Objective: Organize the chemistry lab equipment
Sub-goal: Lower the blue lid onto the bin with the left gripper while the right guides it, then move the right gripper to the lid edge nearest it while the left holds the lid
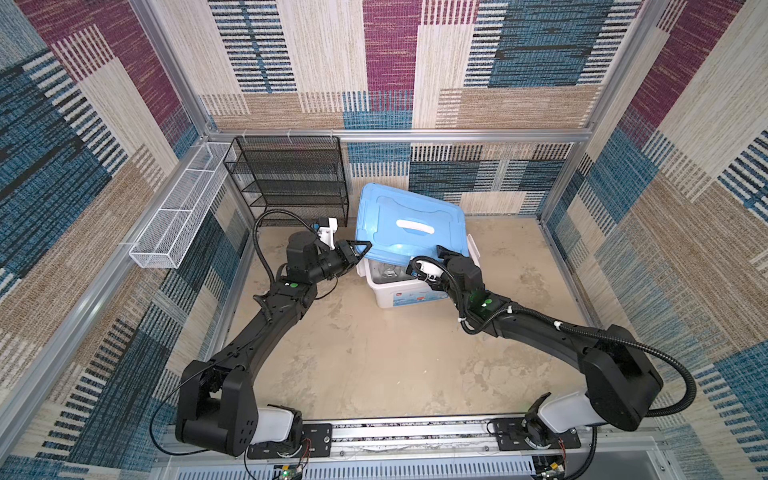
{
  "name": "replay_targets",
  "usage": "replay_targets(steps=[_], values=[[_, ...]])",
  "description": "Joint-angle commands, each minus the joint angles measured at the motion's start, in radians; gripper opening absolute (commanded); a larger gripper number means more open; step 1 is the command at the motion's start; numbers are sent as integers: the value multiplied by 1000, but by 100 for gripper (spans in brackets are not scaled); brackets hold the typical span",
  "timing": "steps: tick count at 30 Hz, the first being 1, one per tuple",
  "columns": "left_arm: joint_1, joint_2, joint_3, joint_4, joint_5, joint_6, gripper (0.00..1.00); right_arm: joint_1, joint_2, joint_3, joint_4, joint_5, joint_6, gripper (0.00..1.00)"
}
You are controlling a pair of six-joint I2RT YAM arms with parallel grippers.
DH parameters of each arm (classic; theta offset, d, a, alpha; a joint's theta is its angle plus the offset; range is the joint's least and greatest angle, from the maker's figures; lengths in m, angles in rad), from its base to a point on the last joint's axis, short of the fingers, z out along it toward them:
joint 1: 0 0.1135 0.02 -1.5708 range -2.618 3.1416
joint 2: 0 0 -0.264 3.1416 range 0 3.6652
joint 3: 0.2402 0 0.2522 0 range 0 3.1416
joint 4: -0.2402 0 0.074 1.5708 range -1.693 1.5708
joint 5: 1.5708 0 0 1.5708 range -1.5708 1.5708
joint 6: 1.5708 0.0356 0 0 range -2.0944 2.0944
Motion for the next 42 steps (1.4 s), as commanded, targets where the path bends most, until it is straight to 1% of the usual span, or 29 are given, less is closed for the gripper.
replay_targets(steps=[1,6,10,14,17,21,25,31,34,36,39,42], values=[[-6,7,-26,18,-83,32,14,-15,-2,19,-12,-19,62,63],[-19,14,-61,66,-118,-6,13,-17,-15,31,-92,-71,126,70],[-28,32,-62,93,-125,-31,11,-16,-30,79,-193,-143,202,72],[-44,41,-64,111,-155,-51,10,-18,-66,68,-213,-178,247,77],[-55,42,-81,139,-184,-71,9,-27,-77,71,-258,-222,286,78],[-59,52,-94,192,-184,-106,8,-49,-99,61,-246,-290,345,78],[-60,37,-79,203,-200,-116,8,-78,-107,67,-217,-311,415,79],[-65,22,-27,173,-208,-118,7,-150,-122,82,-180,-369,589,84],[-71,25,-33,200,-215,-144,7,-193,-148,69,-133,-388,693,89],[-77,24,-40,215,-224,-157,7,-236,-173,56,-103,-446,774,92],[-83,30,-58,256,-235,-194,7,-303,-185,57,-93,-536,875,92],[-88,37,-62,310,-248,-242,7,-346,-176,63,-101,-570,941,93]])
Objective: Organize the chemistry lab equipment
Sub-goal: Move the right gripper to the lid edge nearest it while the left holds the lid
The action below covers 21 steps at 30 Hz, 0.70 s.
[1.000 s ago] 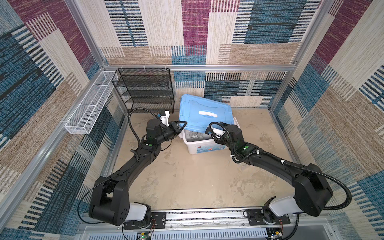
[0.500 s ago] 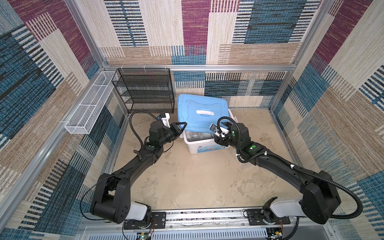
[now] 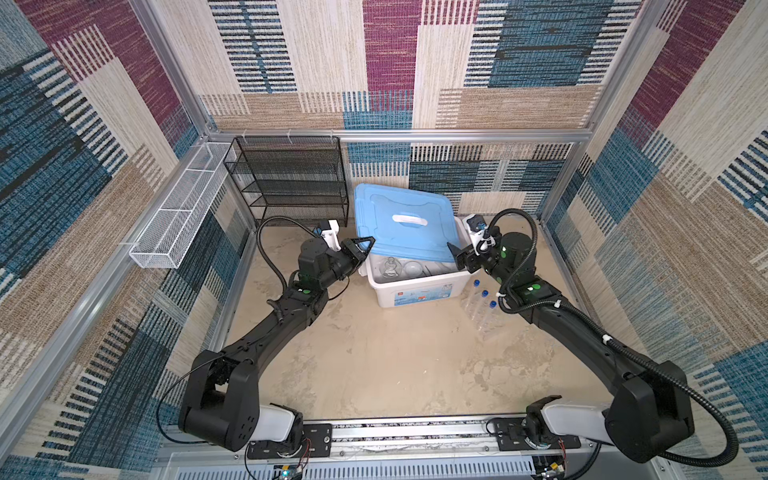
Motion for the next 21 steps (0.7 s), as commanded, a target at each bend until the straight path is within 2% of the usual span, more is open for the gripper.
replay_targets(steps=[1,9,17,21], values=[[-4,8,4,95,-38,-66,6,-33,9,6,30,-83,146,93],[-24,27,48,118,-55,-117,6,-121,39,-30,51,-146,284,93],[-49,32,26,131,-72,-149,6,-175,54,-41,62,-183,343,94],[-67,33,5,206,-84,-178,6,-206,64,-47,72,-220,379,94]])
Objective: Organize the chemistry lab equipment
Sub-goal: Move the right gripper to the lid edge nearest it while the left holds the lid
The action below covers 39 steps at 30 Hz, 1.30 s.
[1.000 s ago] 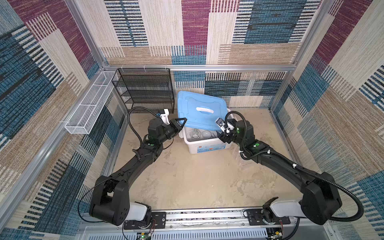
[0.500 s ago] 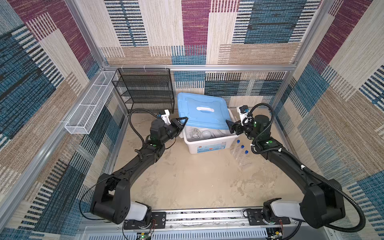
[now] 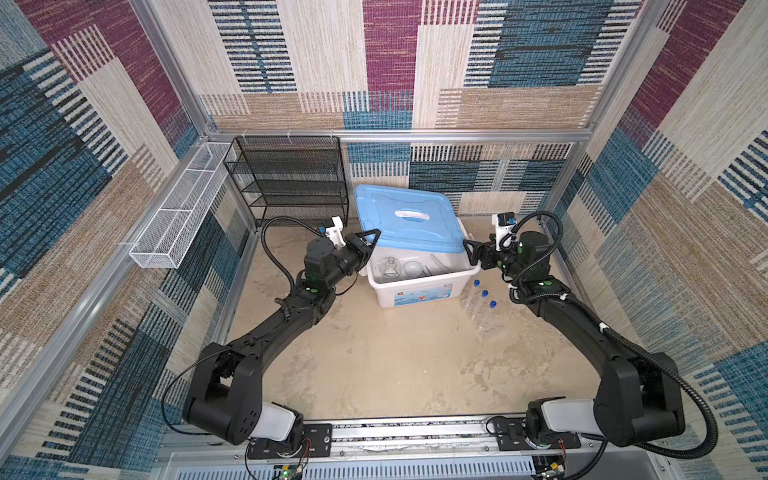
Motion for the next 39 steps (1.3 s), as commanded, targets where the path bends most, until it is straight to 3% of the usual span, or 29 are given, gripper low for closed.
replay_targets(steps=[1,19,39], values=[[-10,1,-13,86,-25,-36,6,-16,10,-3,45,-45,57,94],[-58,40,-33,211,-55,-129,4,-60,43,-17,41,-88,96,94],[-94,14,-60,188,-65,-102,4,-112,53,-23,51,-194,157,94]])
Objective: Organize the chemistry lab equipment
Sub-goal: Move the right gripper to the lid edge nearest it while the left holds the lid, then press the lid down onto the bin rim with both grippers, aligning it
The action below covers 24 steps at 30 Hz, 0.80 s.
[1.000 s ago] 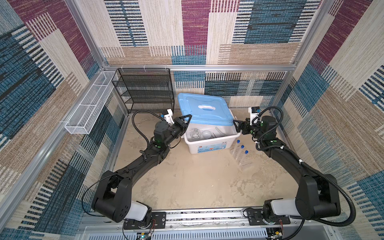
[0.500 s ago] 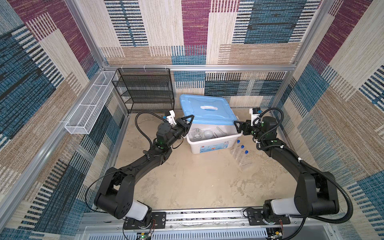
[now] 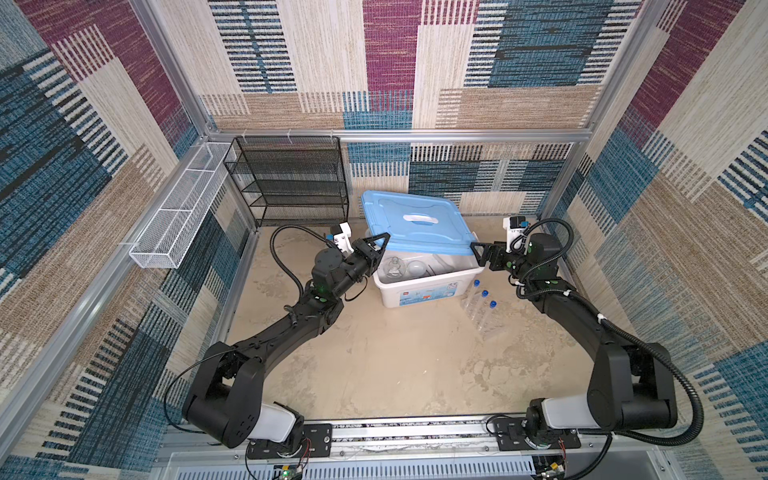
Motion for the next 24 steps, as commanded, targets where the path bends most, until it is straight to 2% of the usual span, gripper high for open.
replay_targets(steps=[1,10,24], values=[[-11,22,1,57,-1,-9,4,-3,-1,-2,37,-27,26,94],[-45,49,-22,88,-25,-16,3,-19,-4,-2,24,-34,24,94],[-45,-29,-72,12,-101,57,3,-20,65,39,-52,-89,0,89]])
